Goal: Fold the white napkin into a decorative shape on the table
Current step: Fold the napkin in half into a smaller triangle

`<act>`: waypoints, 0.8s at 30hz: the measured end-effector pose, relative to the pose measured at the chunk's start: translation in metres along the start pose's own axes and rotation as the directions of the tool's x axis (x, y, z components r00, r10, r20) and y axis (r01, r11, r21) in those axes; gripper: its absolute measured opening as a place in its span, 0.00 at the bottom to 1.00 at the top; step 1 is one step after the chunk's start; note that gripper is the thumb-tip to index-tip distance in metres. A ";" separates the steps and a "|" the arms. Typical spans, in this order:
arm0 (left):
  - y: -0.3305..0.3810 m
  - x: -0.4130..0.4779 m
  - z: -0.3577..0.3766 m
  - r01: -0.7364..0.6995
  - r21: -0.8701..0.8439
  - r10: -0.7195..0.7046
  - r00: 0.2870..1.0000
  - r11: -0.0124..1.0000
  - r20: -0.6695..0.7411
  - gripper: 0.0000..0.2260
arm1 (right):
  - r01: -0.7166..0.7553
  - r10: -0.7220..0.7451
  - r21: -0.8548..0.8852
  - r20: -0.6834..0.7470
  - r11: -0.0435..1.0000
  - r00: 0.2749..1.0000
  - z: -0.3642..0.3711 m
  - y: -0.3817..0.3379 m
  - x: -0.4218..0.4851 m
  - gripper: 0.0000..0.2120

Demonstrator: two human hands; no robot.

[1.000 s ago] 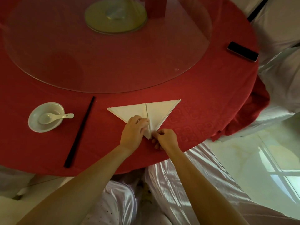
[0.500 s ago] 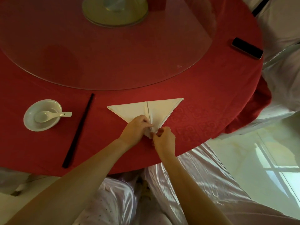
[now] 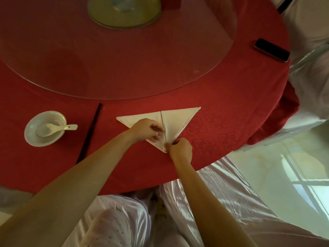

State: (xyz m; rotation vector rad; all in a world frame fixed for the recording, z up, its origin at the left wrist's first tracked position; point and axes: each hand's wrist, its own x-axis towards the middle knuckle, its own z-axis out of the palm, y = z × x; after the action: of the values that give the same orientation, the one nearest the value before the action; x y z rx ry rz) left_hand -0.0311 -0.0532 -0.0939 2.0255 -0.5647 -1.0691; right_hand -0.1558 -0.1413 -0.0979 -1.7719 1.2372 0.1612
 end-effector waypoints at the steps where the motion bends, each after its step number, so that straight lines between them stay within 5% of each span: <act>1: 0.000 0.001 0.000 0.005 0.006 -0.005 1.000 1.000 0.005 0.16 | 0.021 -0.021 -0.002 0.000 1.000 1.000 0.001 0.001 0.000 0.09; 9: 0.001 -0.004 -0.002 0.025 -0.118 -0.017 0.998 0.993 0.066 0.14 | 0.170 -0.154 0.163 -0.106 0.972 0.982 0.011 0.007 -0.007 0.05; 12: 0.014 0.002 -0.002 0.008 -0.158 -0.027 0.992 0.987 -0.119 0.11 | 0.228 -0.207 0.139 -0.149 0.964 0.967 0.014 0.011 -0.007 0.07; 16: 0.053 0.023 0.011 -0.071 -0.108 0.036 0.954 0.992 -0.296 0.14 | 0.357 -0.373 -0.111 -0.200 0.927 0.906 0.021 0.014 -0.009 0.17; 21: 0.083 0.038 0.032 0.065 0.303 0.057 0.925 0.951 -0.377 0.38 | 0.495 -0.618 -0.479 -0.138 0.725 0.774 0.024 0.016 -0.015 0.27; 24: 0.082 0.032 0.025 0.046 0.276 0.116 0.831 0.960 -0.544 0.28 | 0.530 -0.725 -0.561 -0.199 0.636 0.660 0.021 0.016 -0.015 0.29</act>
State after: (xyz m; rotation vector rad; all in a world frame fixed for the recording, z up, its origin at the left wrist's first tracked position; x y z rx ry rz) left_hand -0.0368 -0.1352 -0.0544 2.4218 -0.4524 -0.3374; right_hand -0.1678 -0.1163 -0.1114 -2.6817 0.7669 -0.4016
